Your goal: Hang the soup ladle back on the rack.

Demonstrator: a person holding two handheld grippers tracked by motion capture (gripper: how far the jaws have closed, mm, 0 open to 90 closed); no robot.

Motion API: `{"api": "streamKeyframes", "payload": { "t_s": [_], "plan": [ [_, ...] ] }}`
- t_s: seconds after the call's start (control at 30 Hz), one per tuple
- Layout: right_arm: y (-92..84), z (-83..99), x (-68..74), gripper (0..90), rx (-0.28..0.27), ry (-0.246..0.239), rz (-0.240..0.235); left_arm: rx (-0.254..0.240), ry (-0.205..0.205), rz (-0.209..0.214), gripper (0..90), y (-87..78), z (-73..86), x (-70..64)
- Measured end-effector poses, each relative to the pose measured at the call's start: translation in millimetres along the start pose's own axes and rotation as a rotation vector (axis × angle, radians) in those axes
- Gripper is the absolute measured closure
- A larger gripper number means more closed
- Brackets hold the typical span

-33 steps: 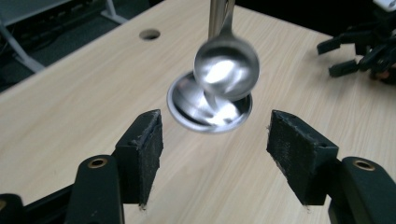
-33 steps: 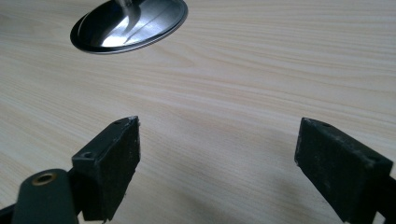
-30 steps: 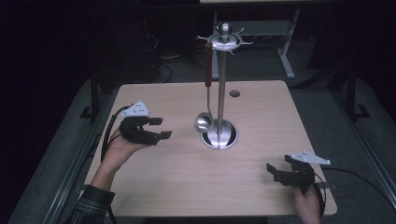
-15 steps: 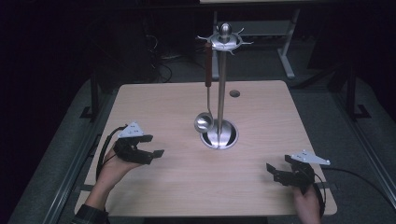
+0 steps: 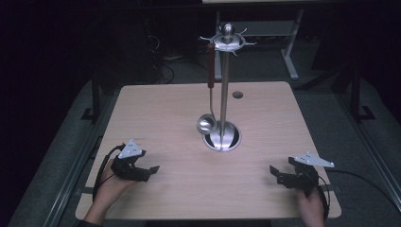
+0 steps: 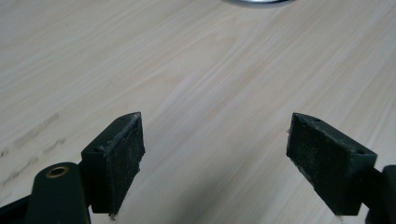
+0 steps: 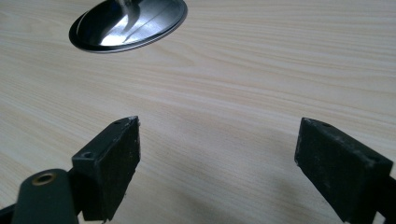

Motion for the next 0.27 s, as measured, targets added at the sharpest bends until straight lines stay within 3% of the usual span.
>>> {"api": "streamKeyframes", "payload": {
  "t_s": [0.23,0.27],
  "plan": [
    [0.0,0.0,0.3,13.6,0.001,-0.004,0.002,0.017,-0.016,-0.009,18.7,3.6,14.2,2.3],
    [0.2,-0.1,0.3,13.6,0.0,-0.007,0.0,0.02,-0.002,-0.014,18.5,3.7,14.3,3.3]
  ]
}}
Point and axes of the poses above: each handheld gripper's, and its own axes: y roughly forward along the jaws, z roughly out of its underside, x roughly to its left, the point moved 5 cm from there along y, roughly forward along the jaws, and after that the axes turned 14 degrees about -y, right-handed, at the moved point
